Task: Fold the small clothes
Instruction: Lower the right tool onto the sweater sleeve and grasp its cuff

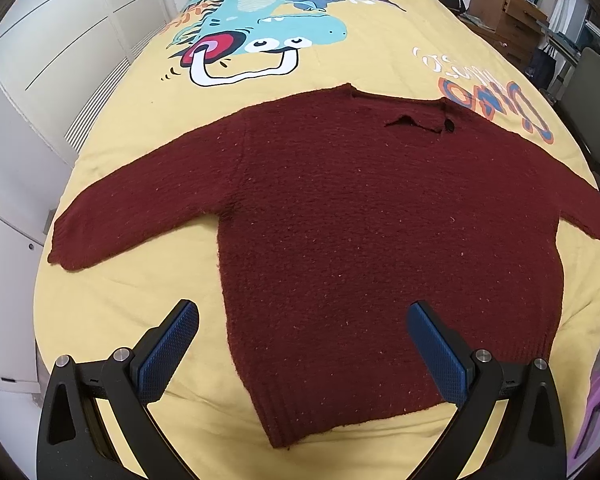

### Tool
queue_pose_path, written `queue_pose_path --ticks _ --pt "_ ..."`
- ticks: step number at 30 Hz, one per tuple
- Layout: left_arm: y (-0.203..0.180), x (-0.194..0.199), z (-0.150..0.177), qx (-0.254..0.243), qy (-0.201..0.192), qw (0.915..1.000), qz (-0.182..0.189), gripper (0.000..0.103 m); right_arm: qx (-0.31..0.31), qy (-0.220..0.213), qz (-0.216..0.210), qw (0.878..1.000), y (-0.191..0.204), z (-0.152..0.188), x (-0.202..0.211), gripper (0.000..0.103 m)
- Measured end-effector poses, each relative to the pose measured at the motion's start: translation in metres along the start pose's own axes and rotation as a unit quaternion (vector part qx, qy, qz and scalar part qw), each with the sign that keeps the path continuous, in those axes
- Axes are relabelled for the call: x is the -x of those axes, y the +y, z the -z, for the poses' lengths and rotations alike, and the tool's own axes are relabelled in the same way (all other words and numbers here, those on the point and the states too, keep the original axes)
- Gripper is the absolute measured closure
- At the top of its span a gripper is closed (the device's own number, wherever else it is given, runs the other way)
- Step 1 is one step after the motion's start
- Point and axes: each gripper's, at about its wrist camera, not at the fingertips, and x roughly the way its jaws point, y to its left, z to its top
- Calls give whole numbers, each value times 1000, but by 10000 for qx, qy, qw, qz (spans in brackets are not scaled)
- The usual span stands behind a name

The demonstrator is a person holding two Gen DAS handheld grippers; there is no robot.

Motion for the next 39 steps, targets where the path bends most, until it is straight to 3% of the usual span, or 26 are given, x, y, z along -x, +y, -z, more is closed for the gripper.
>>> queue_pose_path --ticks 6,15,20,24,27,32,34,35,36,37,38,39 --pt "-8 -11 -12 -150 58 9999 21 1 -469 109 90 9988 -53 -10 -31 1" --pt "-21 -46 -49 -430 92 9990 45 1 -1820 266 438 9820 -201 -21 -105 1" --pt "-23 -69 -69 -414 222 9988 133 1 -2991 250 225 9536 -292 -11 -151 1" --pt "-18 -83 -74 -299 329 9988 199 1 -3699 613 475 9258 -347 5 -193 1" --pt "-13 -92 -75 -239 400 9985 280 1 -4061 753 561 9090 -372 15 -214 1" --pt "-4 -103 -72 -154 528 9983 191 1 -4655 643 198 8825 -394 22 -234 1" --pt "-2 -105 -69 -166 546 9983 111 1 -4710 623 167 8798 -398 16 -236 1" --pt "0 -106 -66 -161 559 9983 95 1 -4709 607 172 8799 -398 12 -236 3" --pt "2 -107 -64 -136 582 9982 103 1 -4743 674 239 8775 -400 9 -237 21" --pt "4 -108 -61 -89 611 9980 123 1 -4818 746 254 8727 -403 8 -237 46" --pt "5 -109 -59 -55 634 9979 145 1 -4912 743 136 8678 -407 7 -238 54" --pt "7 -110 -57 -36 655 9977 174 1 -4932 709 10 8670 -412 7 -239 70"
